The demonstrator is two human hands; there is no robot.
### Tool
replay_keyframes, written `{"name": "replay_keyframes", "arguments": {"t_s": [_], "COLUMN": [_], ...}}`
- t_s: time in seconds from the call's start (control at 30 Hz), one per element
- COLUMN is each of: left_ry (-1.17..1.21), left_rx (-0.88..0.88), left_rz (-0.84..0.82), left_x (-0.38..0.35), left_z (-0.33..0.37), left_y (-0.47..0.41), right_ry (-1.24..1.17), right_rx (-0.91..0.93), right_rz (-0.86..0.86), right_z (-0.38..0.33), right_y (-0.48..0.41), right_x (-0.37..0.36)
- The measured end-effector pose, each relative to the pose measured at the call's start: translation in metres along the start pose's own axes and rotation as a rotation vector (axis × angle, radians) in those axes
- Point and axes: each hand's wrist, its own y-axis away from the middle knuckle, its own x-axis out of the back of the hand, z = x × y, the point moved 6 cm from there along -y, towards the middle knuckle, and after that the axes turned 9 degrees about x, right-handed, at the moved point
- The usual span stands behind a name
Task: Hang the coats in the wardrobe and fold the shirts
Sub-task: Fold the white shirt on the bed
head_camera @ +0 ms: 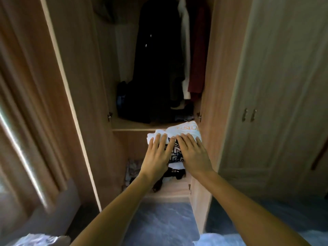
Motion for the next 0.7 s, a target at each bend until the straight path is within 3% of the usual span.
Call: {"name": "replay_keyframes", "arguments": {"t_s": [0.43, 0.7], "left_ry": [-0.143, -0.177], "left_rx": [0.207, 0.307], "left_rz": [-0.048, -0.099], "left_x": [-0.134, -0.207], "left_z": [-0.135, -0.233], "left_y": [-0.146, -0.19], "right_ry": [-0.164, -0.204], "right_rx": [0.228, 0.31], "right_rz": [0.102, 0.027], "right_z": [0.082, 0.079], "right_y": [-0.205, -0.309], "right_x": [-0.163, -0.261]}}
